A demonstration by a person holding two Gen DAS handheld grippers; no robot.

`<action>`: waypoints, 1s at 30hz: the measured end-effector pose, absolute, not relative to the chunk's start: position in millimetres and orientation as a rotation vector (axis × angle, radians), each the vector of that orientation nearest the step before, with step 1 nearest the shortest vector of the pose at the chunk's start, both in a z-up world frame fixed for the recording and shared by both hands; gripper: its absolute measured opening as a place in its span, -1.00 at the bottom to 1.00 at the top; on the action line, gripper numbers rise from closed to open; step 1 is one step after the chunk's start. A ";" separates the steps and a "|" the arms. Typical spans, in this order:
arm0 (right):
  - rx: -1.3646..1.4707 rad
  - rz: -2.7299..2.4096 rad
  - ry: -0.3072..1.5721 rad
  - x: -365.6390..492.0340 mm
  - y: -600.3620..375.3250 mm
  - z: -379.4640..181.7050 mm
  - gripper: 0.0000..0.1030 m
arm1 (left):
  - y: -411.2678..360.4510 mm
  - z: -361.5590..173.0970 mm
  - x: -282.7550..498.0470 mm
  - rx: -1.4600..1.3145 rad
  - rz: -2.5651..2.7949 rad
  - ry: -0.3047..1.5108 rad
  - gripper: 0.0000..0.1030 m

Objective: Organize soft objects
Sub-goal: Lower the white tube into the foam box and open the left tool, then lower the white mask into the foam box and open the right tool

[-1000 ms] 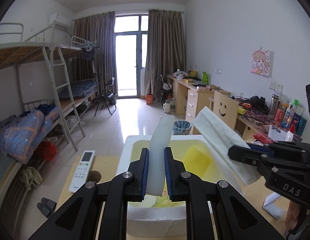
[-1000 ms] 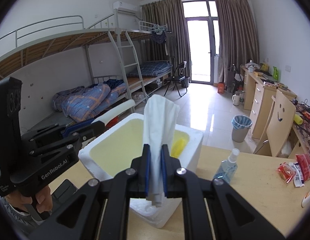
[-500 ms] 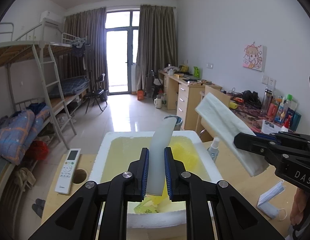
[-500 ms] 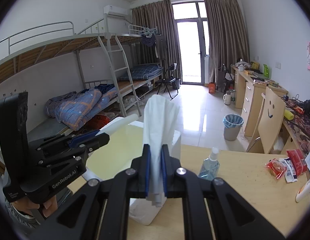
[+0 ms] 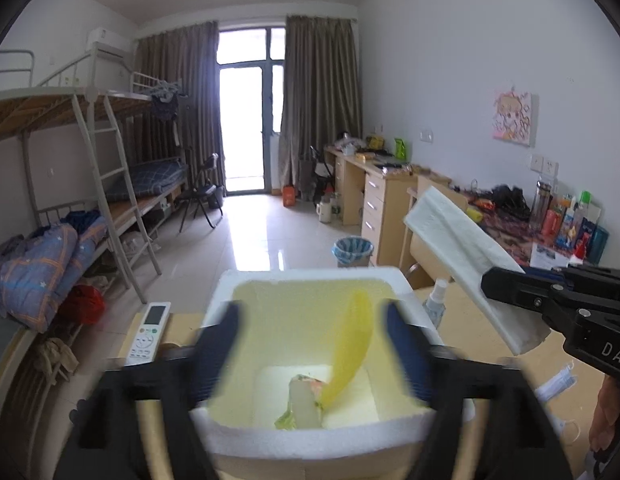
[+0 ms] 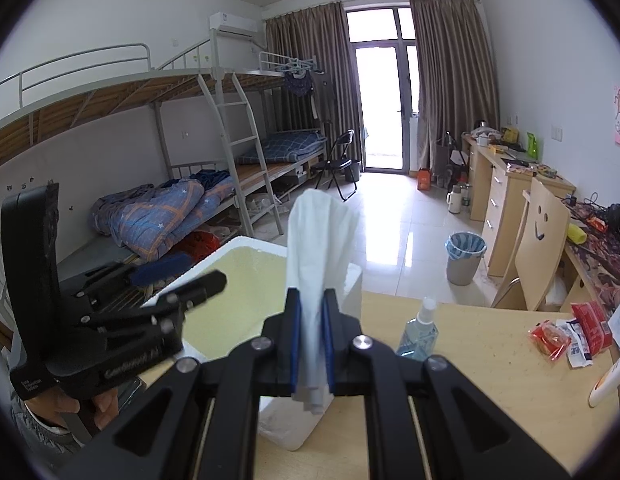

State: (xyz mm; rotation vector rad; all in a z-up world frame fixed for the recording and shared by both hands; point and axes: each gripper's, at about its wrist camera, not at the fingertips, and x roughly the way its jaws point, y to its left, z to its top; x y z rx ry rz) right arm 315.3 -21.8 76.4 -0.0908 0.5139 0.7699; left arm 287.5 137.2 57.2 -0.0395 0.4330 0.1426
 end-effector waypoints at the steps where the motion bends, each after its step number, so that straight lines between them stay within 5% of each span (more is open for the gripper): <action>1: -0.088 0.766 0.512 315.7 -22.5 76.9 -0.74 | 137.1 58.5 285.8 -0.034 0.157 0.421 0.98; 30: -0.124 0.879 0.565 307.2 35.5 67.0 -0.74 | 185.0 66.3 223.5 -0.030 0.370 0.361 0.98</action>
